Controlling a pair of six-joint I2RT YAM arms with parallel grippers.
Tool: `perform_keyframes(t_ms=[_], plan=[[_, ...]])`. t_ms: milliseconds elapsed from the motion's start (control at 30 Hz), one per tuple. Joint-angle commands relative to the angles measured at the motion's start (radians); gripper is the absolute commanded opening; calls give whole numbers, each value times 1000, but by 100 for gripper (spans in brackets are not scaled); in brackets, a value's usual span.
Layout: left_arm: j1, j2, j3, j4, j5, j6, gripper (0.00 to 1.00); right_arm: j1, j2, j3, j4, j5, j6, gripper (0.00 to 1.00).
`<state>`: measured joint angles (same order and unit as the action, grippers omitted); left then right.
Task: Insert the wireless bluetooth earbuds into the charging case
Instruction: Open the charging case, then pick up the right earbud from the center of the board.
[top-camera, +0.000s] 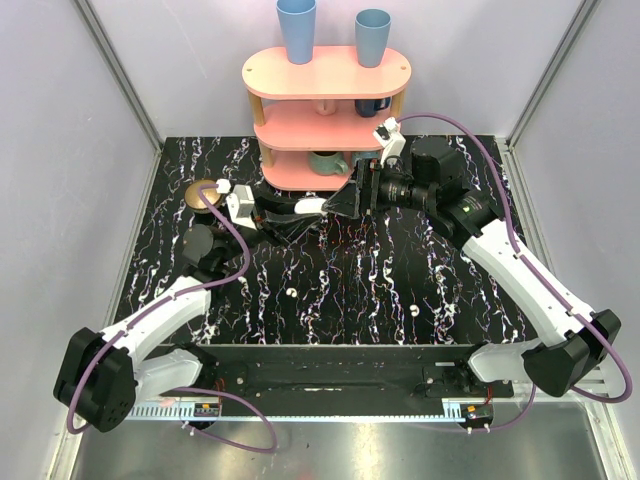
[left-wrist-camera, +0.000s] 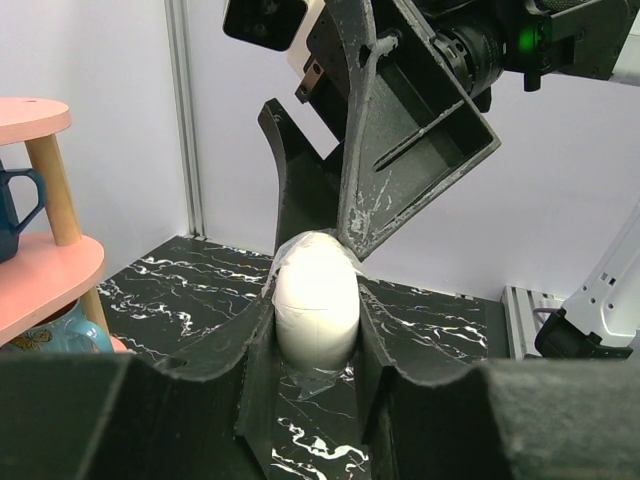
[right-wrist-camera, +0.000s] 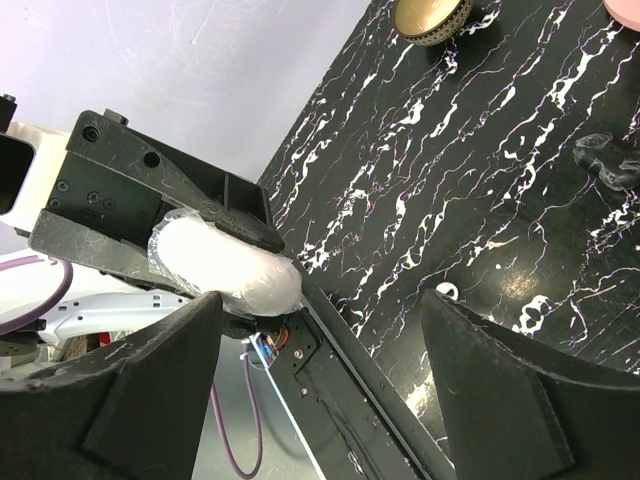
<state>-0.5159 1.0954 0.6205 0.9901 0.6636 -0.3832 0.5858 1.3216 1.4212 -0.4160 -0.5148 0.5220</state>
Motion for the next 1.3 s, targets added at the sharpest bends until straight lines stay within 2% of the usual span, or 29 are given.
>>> perform_keyframes(t_ms=[0,633,933,1267], plan=[[-29,-25,13,116,111,-28,0,6,19,21,59,71,16,87],[-30,-60,-31,114,64,-23,0,6,25,10,89,88,67,87],[-30,-72,-74,47,-19,-2,0,6,-12,7,112,108,82,89],[-30,-103,-107,-53,-97,52,0,3,-76,-18,109,205,73,94]])
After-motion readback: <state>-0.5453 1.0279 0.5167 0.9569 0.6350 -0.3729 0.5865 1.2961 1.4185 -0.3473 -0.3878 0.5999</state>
